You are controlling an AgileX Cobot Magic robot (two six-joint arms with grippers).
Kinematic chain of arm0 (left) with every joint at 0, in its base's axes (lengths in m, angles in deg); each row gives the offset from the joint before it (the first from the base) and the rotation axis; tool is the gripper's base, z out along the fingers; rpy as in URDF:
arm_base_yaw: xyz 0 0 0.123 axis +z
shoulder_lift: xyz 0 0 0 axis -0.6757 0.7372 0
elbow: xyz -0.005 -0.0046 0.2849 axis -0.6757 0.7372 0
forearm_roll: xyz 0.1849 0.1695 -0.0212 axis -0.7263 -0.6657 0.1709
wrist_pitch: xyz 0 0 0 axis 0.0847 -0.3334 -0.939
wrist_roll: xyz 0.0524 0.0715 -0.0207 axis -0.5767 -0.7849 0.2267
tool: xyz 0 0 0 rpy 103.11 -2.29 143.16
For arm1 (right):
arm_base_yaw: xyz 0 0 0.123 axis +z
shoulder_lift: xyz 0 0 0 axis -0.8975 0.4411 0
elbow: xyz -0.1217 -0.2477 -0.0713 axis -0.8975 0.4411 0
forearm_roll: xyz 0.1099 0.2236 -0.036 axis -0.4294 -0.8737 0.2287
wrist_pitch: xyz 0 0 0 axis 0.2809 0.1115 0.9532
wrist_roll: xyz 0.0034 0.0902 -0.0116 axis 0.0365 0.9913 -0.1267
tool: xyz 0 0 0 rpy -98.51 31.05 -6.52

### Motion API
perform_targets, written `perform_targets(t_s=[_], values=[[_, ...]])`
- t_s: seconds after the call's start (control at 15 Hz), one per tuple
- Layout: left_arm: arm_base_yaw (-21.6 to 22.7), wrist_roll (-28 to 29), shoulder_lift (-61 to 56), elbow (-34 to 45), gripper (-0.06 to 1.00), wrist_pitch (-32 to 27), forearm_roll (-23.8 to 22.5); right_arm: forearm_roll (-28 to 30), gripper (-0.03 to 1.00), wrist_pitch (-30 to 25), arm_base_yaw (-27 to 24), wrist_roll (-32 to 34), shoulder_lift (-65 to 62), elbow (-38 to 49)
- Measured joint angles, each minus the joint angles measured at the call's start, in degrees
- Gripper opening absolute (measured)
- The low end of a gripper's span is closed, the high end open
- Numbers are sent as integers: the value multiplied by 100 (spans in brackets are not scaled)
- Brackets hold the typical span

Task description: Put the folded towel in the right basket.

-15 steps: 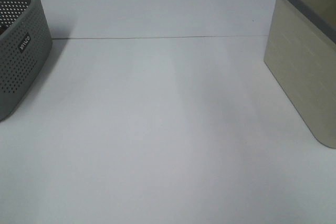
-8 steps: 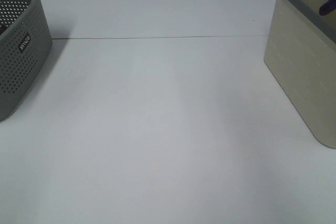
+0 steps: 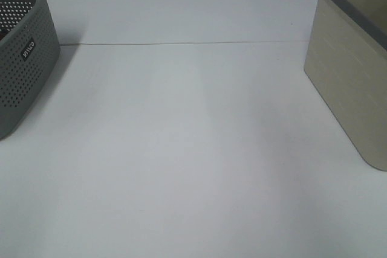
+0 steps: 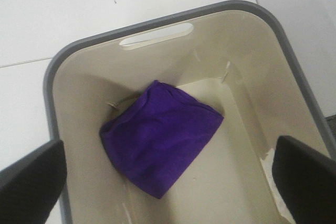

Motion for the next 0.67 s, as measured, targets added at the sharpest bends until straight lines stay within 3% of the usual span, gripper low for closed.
perform_targets(t_s=[0.07,0.13,0.47,0.67], values=[[0,0,0,0,99,0,0,-183,98,0,52,-23,0,0],[0,0,0,0,99,0,0,-355,98,0,447,-92,0,0],[0,0,0,0,99,0,0,-218,98,6,2005,-109,-11,0],[0,0,0,0,99,0,0,-223,98,11,2452,-52,-195,11]])
